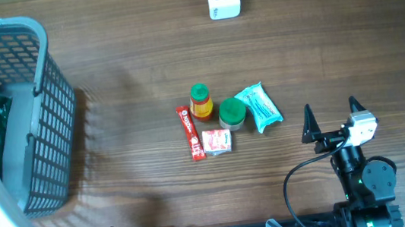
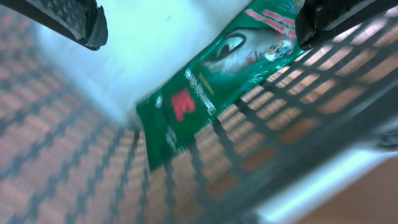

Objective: Scan the item barcode
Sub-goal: 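Reach the left gripper into the basket and grasp the green 3M gloves pack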

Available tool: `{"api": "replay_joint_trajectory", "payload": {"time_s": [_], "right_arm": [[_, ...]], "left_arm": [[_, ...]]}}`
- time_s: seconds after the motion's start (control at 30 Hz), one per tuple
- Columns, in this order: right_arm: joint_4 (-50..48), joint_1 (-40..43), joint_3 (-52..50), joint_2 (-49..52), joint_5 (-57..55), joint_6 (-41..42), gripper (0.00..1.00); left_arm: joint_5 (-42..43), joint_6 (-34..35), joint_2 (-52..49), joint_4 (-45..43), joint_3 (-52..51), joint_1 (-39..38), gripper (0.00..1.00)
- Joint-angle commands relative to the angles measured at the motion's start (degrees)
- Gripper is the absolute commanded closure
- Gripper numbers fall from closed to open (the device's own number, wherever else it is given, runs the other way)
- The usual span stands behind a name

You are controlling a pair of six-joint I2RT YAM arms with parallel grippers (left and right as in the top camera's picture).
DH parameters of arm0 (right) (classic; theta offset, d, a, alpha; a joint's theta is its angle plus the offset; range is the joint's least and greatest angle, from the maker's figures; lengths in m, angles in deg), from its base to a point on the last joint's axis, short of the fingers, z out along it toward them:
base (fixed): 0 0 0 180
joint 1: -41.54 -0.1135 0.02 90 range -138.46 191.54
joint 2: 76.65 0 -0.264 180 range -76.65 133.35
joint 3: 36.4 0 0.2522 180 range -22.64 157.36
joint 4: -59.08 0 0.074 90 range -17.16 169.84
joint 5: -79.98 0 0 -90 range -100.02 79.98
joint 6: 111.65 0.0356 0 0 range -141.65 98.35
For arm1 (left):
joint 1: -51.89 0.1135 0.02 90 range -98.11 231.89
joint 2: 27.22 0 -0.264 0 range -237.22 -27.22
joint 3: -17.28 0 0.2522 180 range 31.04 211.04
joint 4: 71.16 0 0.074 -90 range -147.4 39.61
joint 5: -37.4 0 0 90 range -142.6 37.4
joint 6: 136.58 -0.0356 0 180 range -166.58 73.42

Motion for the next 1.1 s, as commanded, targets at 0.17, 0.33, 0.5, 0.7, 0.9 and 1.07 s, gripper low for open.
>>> {"api": "replay_joint_trajectory", "payload": {"time_s": [0.17,0.33,0.5,0.7,0.9,1.07], "right_arm": [[-0.13,-0.2,-0.07,-0.46,0.46,-0.7,0.0],[-0.13,-0.2,-0.07,-0.46,0.46,-0.7,0.0],[-0.13,-0.2,-0.07,-0.46,0.46,-0.7,0.0],[-0.13,-0.17,-0.07,-0.46,0.46,-0.7,0.0],[-0.13,-0.2,-0.07,-0.46,0.46,-0.7,0.0],[-0.13,-0.2,-0.07,-0.46,0.46,-0.68,0.0]], "left_arm": [[0.26,-31.69,-6.71,0.72,0.35,0.85,0.0],[1.33,-32.46,-8.17,-0.68,0.35,4.44,0.0],[3.85,-32.48,-10.47,-0.96,0.35,6.82,0.07],[3.76,-32.79,-14.45,-2.23,0.35,7.15,0.03],[3.8,-35.3,-17.35,-3.06,0.35,8.7,0.02],[3.8,-36.81,-20.02,-3.06,0.35,8.79,0.08]]}}
